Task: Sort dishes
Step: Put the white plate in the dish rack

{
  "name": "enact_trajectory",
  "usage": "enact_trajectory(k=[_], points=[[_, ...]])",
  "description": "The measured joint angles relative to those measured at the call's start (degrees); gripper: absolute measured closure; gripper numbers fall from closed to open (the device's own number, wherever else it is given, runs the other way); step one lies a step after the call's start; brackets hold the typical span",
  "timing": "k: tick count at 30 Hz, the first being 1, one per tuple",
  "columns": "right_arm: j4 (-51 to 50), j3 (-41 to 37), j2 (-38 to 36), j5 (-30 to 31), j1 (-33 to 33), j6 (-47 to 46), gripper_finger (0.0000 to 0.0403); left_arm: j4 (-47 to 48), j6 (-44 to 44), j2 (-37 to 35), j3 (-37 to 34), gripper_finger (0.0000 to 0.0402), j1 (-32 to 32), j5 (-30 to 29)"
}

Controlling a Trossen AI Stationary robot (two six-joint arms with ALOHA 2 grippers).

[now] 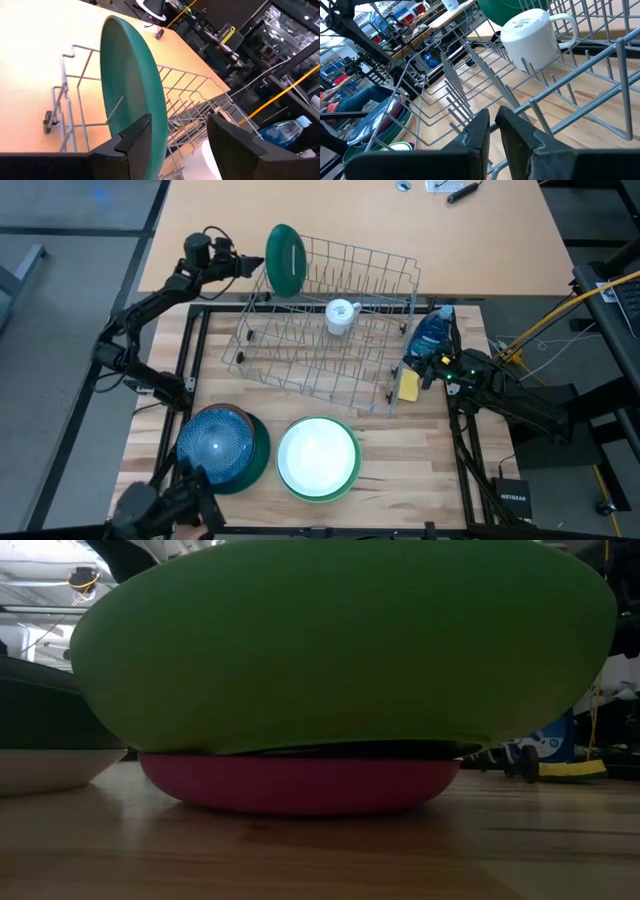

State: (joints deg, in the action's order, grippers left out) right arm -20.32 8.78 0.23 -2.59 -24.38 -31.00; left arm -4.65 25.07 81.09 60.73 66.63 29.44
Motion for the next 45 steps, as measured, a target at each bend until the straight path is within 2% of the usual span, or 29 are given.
enact_trajectory(k=[4, 8, 11, 16, 20, 26, 29, 32, 38, 45], points=[[0.00, 0.00, 0.02, 0.00, 0.00, 0.00, 0.0350, 4.82, 0.01, -4.14, 0.00, 0.0221, -0.46, 3.38], [0.02, 0.00, 0.00, -0.07, 0.00, 0.00, 0.0350, 10.70, -0.15, -7.67, 0.00, 0.0221, -5.13, 12.57], [0.11, 0.00, 0.02, -1.08, -0.02, -0.16, 0.0350, 16.15, -3.62, -10.48, 0.00, 0.0221, -12.31, 17.93], [0.52, -0.02, 0.02, -3.68, -0.04, 0.37, 0.0350, 25.74, -13.13, -14.54, 0.02, 0.0221, -29.22, 17.10], [0.47, 0.09, 0.02, -4.24, -0.04, 1.95, 0.0350, 29.14, -15.20, -15.53, 0.02, 0.0221, -44.24, 10.32], [-0.59, 2.12, 0.02, -5.55, 0.04, 2.80, 0.0350, 29.37, -15.10, -12.75, 0.02, 0.0221, -65.47, -7.95], [-0.08, 4.05, 0.02, -5.69, 0.04, 2.80, 0.0350, 29.31, -15.03, -10.01, 0.02, 0.0221, -74.41, -17.39], [-0.15, 5.36, 0.02, -8.46, 0.04, 2.57, 0.0350, 28.84, -13.78, -5.98, 0.02, 0.0221, -82.30, -25.12], [-0.07, 6.40, 0.02, -16.23, 0.04, -1.60, 0.0350, 20.74, -12.03, 4.67, 0.02, 0.0221, -93.95, -34.40], [1.03, 6.46, 0.02, -18.22, 0.04, -5.19, 0.0350, 5.90, -13.32, 15.46, 0.00, 0.0221, -99.07, -39.93]])
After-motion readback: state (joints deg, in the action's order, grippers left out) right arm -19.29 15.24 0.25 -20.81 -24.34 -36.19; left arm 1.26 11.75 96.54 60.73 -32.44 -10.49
